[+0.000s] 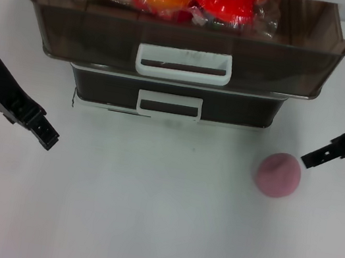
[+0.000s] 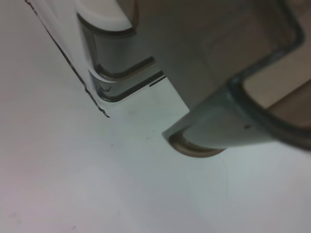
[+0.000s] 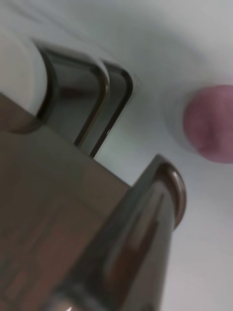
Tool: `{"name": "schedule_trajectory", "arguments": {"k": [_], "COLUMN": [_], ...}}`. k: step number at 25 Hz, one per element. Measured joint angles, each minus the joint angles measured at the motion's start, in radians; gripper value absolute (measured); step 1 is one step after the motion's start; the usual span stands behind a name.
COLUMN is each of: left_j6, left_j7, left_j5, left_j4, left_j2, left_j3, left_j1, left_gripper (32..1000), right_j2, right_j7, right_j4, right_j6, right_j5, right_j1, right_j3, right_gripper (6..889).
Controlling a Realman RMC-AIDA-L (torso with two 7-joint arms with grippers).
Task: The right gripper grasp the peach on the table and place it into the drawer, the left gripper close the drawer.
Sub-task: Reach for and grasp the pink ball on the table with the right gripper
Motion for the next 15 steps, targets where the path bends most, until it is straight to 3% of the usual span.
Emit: {"name": "schedule_trajectory", "arguments": {"k": [6,10,15], "left_j6": [0.004,0.005,0.008], "left_j7": [0.0,0.0,0.0], "left_j5": [0.0,0.0,0.0], "left_j4": [0.0,0.0,-0.003], "left_j2": [-0.0005,-0.0009,-0.0013], "left_j3": [0.0,0.0,0.0], "left_j1": [0.005,0.006,0.006], "left_gripper": [814,814,814], "right_j2": [0.036,0.04,0.04], "right_j7": [-0.056,-0.09,-0.132], "right_j4": [0.084,0.182,0.241], "right_j6": [-0.155,-0.255,-0.308], "right_j5": [0.01,0.044,0.11], "right_j1": [-0.028,-0.031,-0.034], "right_j3": [-0.001,-0.001,0.0], "right_gripper": [850,850,850]}}
